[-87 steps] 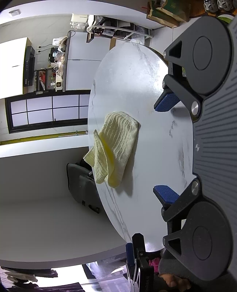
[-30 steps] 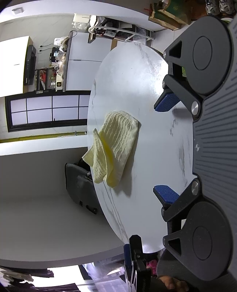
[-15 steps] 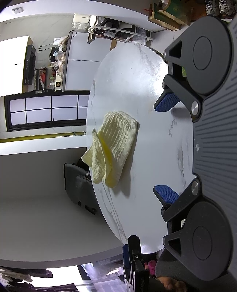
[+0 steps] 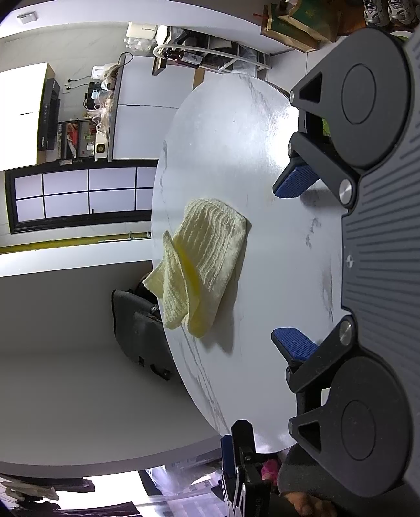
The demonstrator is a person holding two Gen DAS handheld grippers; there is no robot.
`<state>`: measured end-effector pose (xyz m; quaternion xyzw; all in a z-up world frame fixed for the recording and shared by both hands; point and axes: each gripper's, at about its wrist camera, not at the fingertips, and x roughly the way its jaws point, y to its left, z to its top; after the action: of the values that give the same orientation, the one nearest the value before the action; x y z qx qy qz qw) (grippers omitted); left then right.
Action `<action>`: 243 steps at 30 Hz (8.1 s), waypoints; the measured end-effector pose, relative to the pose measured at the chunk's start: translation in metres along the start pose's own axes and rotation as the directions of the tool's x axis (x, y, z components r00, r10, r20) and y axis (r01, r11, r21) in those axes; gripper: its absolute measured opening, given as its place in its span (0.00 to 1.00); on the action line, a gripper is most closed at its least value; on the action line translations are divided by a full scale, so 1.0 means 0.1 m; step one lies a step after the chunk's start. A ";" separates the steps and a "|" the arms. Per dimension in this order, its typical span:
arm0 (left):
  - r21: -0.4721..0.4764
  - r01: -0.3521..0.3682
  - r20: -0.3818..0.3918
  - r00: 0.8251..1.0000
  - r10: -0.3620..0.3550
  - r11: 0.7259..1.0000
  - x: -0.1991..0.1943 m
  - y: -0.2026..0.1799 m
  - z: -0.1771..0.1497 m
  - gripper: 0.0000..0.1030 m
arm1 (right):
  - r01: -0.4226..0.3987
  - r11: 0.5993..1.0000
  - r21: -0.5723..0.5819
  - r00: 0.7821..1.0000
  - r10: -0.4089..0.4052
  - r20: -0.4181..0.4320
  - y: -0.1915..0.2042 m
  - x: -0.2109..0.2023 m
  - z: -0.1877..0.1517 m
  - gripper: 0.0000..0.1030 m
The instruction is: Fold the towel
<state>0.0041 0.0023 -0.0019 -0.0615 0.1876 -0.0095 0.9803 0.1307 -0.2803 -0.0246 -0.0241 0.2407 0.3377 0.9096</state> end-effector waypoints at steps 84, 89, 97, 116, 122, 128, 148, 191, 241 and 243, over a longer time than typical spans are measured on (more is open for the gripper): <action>0.064 0.005 -0.015 1.000 -0.004 0.998 0.38 -0.25 0.83 0.93 | -0.068 0.995 -0.078 0.996 0.064 -0.054 -0.09 0.25 0.64 0.76; 0.060 0.004 -0.022 1.000 -0.003 0.998 0.47 -0.23 0.89 0.93 | -0.072 0.995 -0.075 0.995 0.067 -0.072 -0.13 0.31 0.67 0.75; 0.068 0.011 -0.056 0.998 -0.007 0.998 0.62 -0.23 0.96 0.91 | -0.077 0.995 -0.071 0.993 0.070 -0.092 -0.14 0.41 0.68 0.74; 0.120 0.085 -0.122 0.990 -0.070 0.989 0.96 -0.56 0.96 0.81 | -0.101 0.992 -0.072 0.985 0.089 -0.149 -0.20 0.65 0.62 0.68; 0.116 0.088 -0.137 0.988 -0.072 0.989 1.00 -0.58 0.95 0.78 | -0.094 0.992 -0.088 0.984 0.079 -0.159 -0.19 0.73 0.61 0.66; 0.116 0.096 -0.160 0.984 -0.077 0.989 1.06 -0.60 0.93 0.76 | -0.094 0.991 -0.095 0.984 0.077 -0.162 -0.18 0.78 0.60 0.60; 0.117 0.099 -0.175 0.981 -0.077 0.988 1.19 -0.70 0.93 0.76 | -0.076 0.991 -0.108 0.988 0.061 -0.141 -0.28 0.77 0.58 0.25; 0.237 0.033 -0.166 0.986 0.007 0.971 1.78 -1.09 0.97 0.68 | -0.165 0.978 -0.127 0.978 0.146 -0.147 -0.20 0.61 0.48 0.18; 0.004 0.059 -0.174 0.983 -0.057 0.998 1.47 -0.50 1.09 0.14 | -0.112 0.984 -0.136 0.983 0.089 -0.163 -0.07 0.72 0.56 0.32; 0.007 0.061 -0.170 0.984 -0.059 0.998 1.49 -0.53 1.09 0.15 | -0.113 0.984 -0.138 0.982 0.090 -0.164 -0.07 0.71 0.54 0.34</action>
<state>0.1829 -0.0437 0.0508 -0.0603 0.2685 -0.0455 0.9603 0.2050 -0.2318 -0.0098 -0.1053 0.2872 0.3975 0.8651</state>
